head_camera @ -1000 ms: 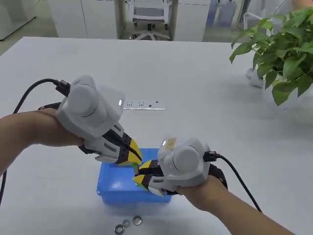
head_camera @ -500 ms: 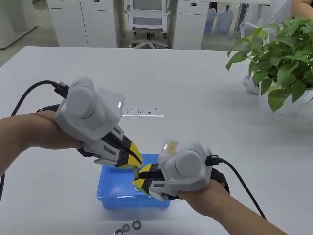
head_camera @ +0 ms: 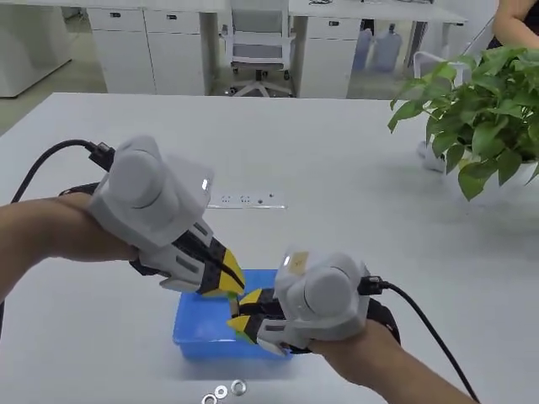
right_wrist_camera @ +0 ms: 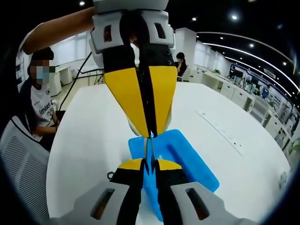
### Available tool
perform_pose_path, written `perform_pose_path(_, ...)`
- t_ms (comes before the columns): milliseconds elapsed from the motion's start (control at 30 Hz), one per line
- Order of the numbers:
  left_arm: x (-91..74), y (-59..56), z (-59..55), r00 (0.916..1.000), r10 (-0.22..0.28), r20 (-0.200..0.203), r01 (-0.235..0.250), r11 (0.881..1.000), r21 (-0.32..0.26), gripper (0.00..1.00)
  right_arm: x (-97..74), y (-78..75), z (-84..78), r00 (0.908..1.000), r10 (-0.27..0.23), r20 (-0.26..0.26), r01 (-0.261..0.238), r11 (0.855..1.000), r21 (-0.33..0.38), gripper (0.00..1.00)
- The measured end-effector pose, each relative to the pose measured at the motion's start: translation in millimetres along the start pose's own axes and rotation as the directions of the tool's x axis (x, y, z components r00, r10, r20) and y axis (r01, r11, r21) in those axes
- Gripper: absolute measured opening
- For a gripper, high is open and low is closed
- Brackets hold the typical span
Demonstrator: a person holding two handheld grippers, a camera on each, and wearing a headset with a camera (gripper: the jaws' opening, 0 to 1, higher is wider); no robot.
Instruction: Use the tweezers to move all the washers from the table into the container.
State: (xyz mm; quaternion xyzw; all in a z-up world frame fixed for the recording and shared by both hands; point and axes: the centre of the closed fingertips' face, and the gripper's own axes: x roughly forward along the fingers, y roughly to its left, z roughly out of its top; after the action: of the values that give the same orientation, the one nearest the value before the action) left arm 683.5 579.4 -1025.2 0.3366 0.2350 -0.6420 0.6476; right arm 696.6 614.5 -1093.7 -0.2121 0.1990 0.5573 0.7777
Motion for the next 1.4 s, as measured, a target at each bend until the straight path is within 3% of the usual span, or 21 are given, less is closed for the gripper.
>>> perform_pose_path(400,-0.7,-21.9,-1.8,1.0000,-0.001,-0.005,0.001,1.000,-0.012,0.05,-2.0,22.9,-2.5,0.9998,0.018,-0.007,-0.018,1.000,-0.013,0.11)
perform_pose_path(733,6.4,-39.0,-9.8,0.9999,-0.010,-0.010,0.010,1.000,-0.030,0.05,1.7,39.6,-13.6,0.9989,0.041,-0.020,-0.042,0.999,-0.013,0.11)
perform_pose_path(1400,27.9,-52.3,-26.5,0.9992,-0.040,-0.004,0.040,0.997,-0.063,0.05,8.9,53.9,-40.5,0.9971,0.063,-0.042,-0.062,0.998,0.012,0.12)
